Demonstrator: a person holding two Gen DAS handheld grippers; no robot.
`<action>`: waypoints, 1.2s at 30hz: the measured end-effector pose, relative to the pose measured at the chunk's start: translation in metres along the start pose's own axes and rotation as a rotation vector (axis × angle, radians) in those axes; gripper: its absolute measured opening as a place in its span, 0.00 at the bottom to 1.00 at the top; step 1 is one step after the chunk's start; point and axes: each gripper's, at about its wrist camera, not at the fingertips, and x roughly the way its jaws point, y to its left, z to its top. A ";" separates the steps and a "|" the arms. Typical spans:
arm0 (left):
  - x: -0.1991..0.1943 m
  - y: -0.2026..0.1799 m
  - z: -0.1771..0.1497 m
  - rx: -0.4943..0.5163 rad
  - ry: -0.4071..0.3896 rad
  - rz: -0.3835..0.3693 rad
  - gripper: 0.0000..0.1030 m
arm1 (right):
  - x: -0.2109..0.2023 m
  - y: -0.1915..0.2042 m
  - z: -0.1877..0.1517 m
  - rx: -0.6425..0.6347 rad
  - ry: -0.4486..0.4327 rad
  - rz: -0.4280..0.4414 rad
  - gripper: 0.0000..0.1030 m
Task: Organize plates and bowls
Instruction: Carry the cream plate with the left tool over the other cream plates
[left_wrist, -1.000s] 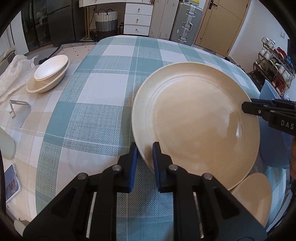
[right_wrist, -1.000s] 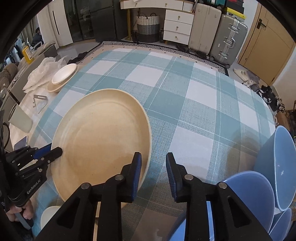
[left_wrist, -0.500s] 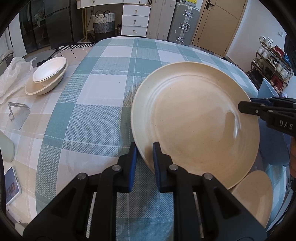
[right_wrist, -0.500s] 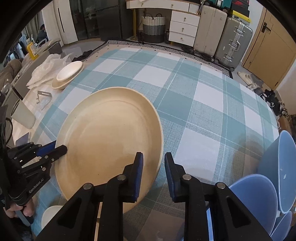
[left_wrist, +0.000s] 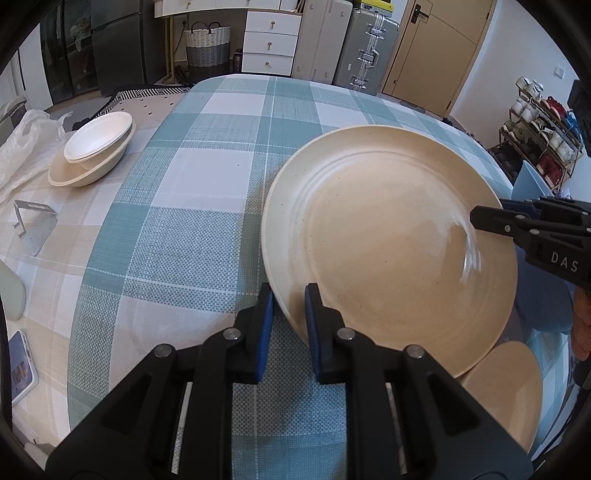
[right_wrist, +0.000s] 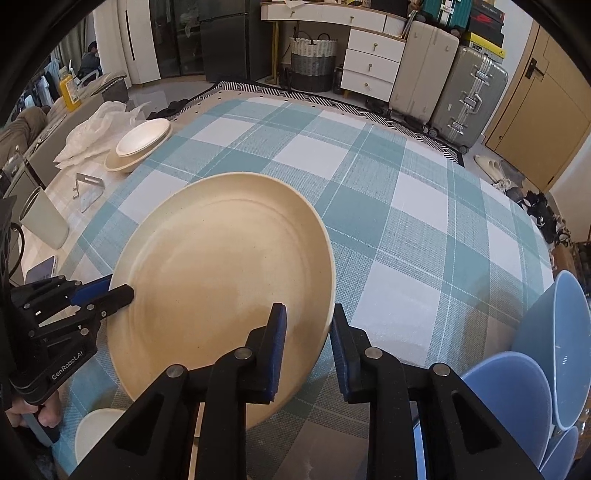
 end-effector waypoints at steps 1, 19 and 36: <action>0.000 0.001 0.000 -0.003 -0.001 -0.003 0.14 | 0.000 0.000 0.000 0.000 -0.003 0.000 0.23; -0.036 -0.006 0.005 -0.013 -0.074 0.015 0.14 | -0.028 -0.001 -0.006 0.018 -0.095 0.011 0.23; -0.129 -0.044 -0.020 0.063 -0.164 0.060 0.14 | -0.111 0.003 -0.051 0.052 -0.232 0.045 0.23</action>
